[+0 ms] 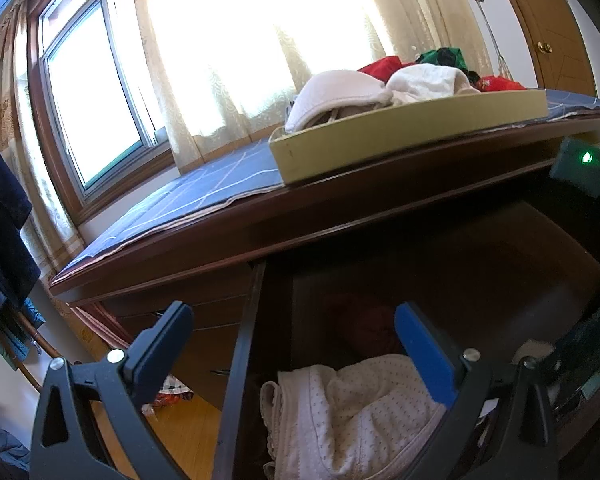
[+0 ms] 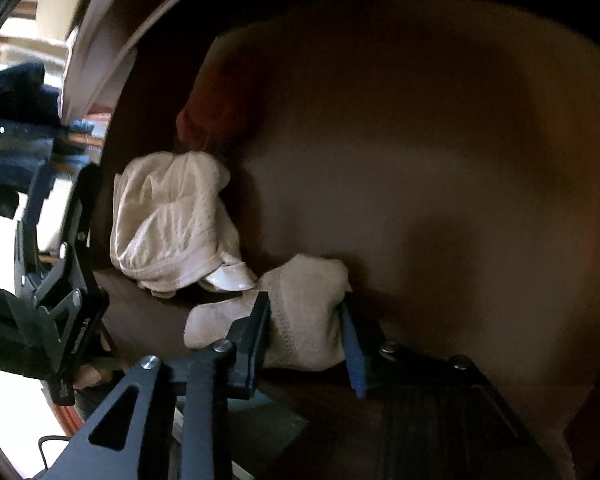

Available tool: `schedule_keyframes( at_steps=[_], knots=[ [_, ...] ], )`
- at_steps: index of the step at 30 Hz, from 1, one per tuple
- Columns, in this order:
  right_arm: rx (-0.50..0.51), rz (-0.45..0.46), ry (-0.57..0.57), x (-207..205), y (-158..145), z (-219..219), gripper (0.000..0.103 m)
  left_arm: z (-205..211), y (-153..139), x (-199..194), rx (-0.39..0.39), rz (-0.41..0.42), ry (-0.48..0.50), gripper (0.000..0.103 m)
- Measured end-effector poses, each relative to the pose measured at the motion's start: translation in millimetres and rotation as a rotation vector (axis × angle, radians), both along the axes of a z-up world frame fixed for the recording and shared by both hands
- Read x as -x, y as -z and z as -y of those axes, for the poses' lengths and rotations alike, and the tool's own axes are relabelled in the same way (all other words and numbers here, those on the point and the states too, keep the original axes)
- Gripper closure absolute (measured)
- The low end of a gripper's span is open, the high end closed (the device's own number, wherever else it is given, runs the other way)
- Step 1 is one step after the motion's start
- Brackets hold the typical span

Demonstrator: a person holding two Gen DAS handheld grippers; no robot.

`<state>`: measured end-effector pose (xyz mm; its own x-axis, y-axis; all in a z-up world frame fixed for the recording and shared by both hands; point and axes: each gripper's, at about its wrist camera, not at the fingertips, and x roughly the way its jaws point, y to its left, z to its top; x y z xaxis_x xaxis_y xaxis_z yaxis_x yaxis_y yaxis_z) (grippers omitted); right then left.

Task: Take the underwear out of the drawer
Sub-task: 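Grasp the beige underwear in the drawer with the right gripper, then lift the beige underwear onto the yellow tray and open the right gripper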

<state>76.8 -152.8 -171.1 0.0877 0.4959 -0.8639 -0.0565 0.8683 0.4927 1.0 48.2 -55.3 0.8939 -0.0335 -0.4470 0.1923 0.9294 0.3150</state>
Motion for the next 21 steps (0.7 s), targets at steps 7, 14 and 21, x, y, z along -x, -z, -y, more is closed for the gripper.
schedule_keyframes(
  at_steps=[7, 14, 21],
  knots=[
    [0.084, 0.192, 0.107, 9.4, -31.9, 40.8, 0.068, 0.1, 0.0, -1.3, -0.002, 0.000, 0.000, 0.000],
    [0.258, 0.293, 0.090, 0.5, -28.1, 55.1, 0.068, 0.6, 0.1, -2.3, -0.003, 0.000, -0.001, 0.000],
    [0.301, 0.267, 0.005, -10.2, -25.8, 44.3, 0.067, 0.4, 1.3, -3.0, -0.001, 0.004, 0.001, 0.000]
  ],
)
